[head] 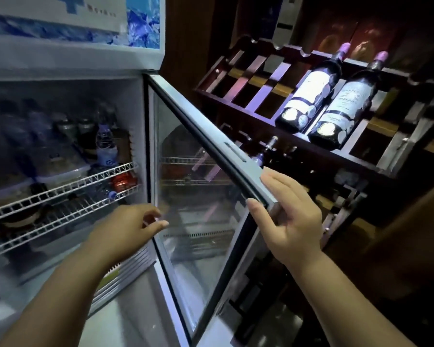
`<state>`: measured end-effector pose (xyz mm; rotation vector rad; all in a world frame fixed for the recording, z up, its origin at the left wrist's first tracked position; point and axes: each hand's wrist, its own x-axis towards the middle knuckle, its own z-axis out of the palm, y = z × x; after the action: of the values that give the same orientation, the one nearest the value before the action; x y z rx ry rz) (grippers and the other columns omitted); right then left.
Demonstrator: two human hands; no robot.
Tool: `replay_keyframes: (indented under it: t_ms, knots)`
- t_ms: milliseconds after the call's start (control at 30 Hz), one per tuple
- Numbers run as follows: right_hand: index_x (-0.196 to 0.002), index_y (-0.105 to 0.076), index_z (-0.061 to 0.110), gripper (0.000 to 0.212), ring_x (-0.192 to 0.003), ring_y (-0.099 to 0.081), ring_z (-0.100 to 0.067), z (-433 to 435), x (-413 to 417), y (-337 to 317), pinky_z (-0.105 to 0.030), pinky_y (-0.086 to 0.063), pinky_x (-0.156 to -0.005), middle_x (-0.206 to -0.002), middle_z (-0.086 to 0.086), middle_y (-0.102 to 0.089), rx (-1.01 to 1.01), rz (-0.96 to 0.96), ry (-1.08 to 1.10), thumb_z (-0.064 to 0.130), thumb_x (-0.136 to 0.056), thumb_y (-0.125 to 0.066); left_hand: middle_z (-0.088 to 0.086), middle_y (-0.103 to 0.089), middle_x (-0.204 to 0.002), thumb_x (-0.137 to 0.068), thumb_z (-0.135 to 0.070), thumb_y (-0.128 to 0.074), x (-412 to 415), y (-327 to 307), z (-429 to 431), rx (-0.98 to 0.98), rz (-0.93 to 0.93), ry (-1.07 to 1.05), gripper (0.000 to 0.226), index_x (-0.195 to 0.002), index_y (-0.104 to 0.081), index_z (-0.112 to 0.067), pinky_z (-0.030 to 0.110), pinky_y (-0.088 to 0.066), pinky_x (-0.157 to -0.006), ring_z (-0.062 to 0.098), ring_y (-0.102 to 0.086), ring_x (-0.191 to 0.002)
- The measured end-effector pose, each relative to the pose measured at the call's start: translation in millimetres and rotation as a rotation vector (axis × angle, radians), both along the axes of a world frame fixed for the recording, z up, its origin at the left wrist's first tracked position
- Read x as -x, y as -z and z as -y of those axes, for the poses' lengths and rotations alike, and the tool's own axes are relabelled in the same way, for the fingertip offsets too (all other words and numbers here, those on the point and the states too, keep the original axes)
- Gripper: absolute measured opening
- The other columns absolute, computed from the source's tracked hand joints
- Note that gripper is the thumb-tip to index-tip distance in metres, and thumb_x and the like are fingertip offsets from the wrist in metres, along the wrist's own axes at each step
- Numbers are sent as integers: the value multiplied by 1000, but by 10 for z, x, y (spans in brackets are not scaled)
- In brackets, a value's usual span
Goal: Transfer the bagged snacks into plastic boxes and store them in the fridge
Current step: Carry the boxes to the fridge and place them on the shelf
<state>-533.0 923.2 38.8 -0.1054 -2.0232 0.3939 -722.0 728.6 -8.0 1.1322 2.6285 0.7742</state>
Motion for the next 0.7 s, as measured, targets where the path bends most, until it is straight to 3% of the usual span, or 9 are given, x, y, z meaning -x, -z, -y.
replay_keyframes:
  t_ms: [67,133,233,433,567,700]
  knots:
    - [-106,-66,-10,38,-74,-59,-6,269,125,35,-13,-51,-78,-115,-23,-63,34,-30,-130,20,-83,-67,-12,-68,-85,-83,-46,-62,7,-6,250,1,17,-37,16,-89,-66,-32,29,-52,-74,3,-61,-77]
    - [-106,-66,-8,36,-92,-67,-17,550,276,47,-28,-58,-70,-115,-21,-63,63,-60,-249,23,-88,-64,-12,-66,-84,-84,-45,-62,37,-22,552,10,36,-74,11,-88,-63,-35,28,-51,-72,0,-59,-76]
    - [-107,-65,-5,36,-110,-63,-29,992,534,51,-46,-53,-91,-112,-18,-65,8,-80,-347,26,-89,-62,-12,-65,-86,-84,-45,-61,128,-38,1071,34,35,-149,19,-97,-65,-33,29,-51,-75,5,-60,-79]
    - [-115,-65,-4,35,-125,-53,-23,1941,1156,93,-45,-43,-105,-124,-16,-62,-42,1,-437,19,-89,-61,-11,-64,-84,-87,-44,-59,283,-69,2121,87,24,-320,22,-98,-67,-27,28,-50,-63,9,-59,-74]
    - [-128,-56,0,44,-134,-43,-29,2523,1689,143,-41,-38,-110,-136,-15,-54,-92,78,-451,26,-92,-57,-13,-62,-73,-87,-43,-60,309,-128,2694,104,26,-448,14,-86,-64,-30,21,-42,-52,0,-53,-48]
    - [-140,-41,2,56,-140,-31,-35,2921,2216,141,-47,-36,-111,-147,-16,-41,-159,226,-463,27,-92,-55,-12,-63,-67,-86,-44,-60,374,-169,3140,113,0,-569,18,-85,-64,-27,24,-47,-59,2,-57,-62]
